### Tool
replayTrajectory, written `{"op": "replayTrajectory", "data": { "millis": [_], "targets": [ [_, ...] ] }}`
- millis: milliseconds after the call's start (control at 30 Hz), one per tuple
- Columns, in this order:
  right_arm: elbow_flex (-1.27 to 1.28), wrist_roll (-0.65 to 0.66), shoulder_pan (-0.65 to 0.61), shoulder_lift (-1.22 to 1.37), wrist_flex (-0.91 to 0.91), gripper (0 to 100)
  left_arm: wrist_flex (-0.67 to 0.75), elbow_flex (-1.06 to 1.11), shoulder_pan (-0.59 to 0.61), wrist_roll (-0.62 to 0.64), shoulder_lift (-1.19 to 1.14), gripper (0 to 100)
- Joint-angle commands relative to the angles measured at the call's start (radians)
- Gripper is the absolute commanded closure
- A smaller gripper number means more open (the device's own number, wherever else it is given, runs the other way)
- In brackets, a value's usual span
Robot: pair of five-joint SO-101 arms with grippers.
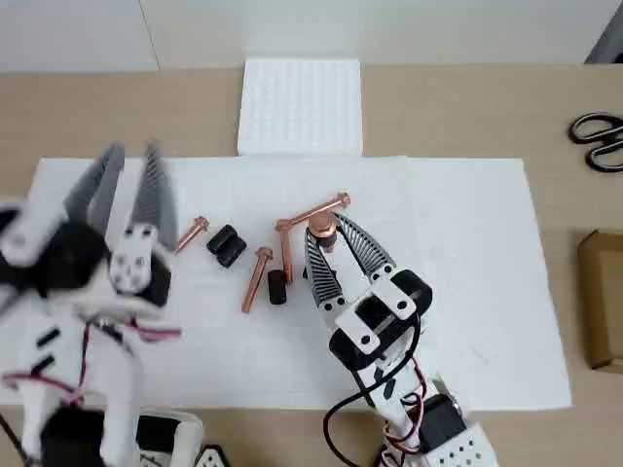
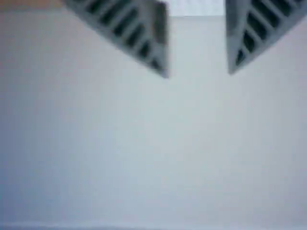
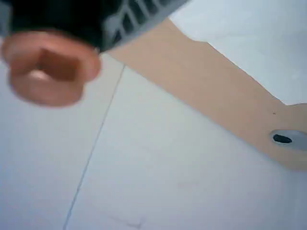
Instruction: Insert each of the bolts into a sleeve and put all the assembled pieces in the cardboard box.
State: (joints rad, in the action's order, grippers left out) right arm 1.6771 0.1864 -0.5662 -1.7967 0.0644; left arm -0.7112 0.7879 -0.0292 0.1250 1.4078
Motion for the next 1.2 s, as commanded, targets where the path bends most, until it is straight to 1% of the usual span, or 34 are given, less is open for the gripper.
{"op": "replayTrajectory", "data": {
  "millis": [0, 67, 167, 233, 300, 367, 433, 500, 767, 867, 967, 1167],
  "targets": [
    [-0.038, 0.008, 0.085, -0.018, 0.002, 99.4, 0.015, 0.145, 0.005, -0.066, 0.190, 99],
    [-0.069, -0.028, 0.185, -0.018, 0.002, 99.4, 0.015, 0.237, 0.006, -0.078, 0.292, 100],
    [-0.144, -0.167, 0.354, -0.018, 0.035, 99.4, 0.015, 0.351, 0.006, -0.078, 0.411, 100],
    [-0.227, -0.270, 0.461, -0.016, 0.145, 99.4, 0.014, 0.390, 0.005, -0.077, 0.413, 100],
    [-0.308, -0.347, 0.555, -0.016, 0.295, 99.5, 0.003, 0.398, 0.005, -0.072, 0.399, 100],
    [-0.358, -0.382, 0.622, -0.016, 0.418, 99.5, 0.005, 0.403, 0.005, -0.072, 0.399, 100],
    [-0.373, -0.382, 0.664, -0.016, 0.470, 99.5, 0.002, 0.404, 0.005, -0.072, 0.399, 100],
    [-0.374, -0.382, 0.682, -0.018, 0.478, 99.5, 0.002, 0.404, 0.005, -0.072, 0.399, 100],
    [-0.373, -0.385, 0.680, -0.016, 0.479, 99.5, 0.002, 0.447, 0.005, -0.072, 0.400, 100],
    [-0.373, -0.381, 0.638, -0.016, 0.476, 99.5, 0.006, 0.461, -0.003, -0.072, 0.400, 100],
    [-0.371, -0.381, 0.587, -0.016, 0.479, 99.5, 0.006, 0.481, -0.057, -0.072, 0.400, 100],
    [-0.370, -0.381, 0.579, -0.016, 0.481, 99.5, 0.003, 0.536, -0.147, -0.072, 0.400, 99]
  ]
}}
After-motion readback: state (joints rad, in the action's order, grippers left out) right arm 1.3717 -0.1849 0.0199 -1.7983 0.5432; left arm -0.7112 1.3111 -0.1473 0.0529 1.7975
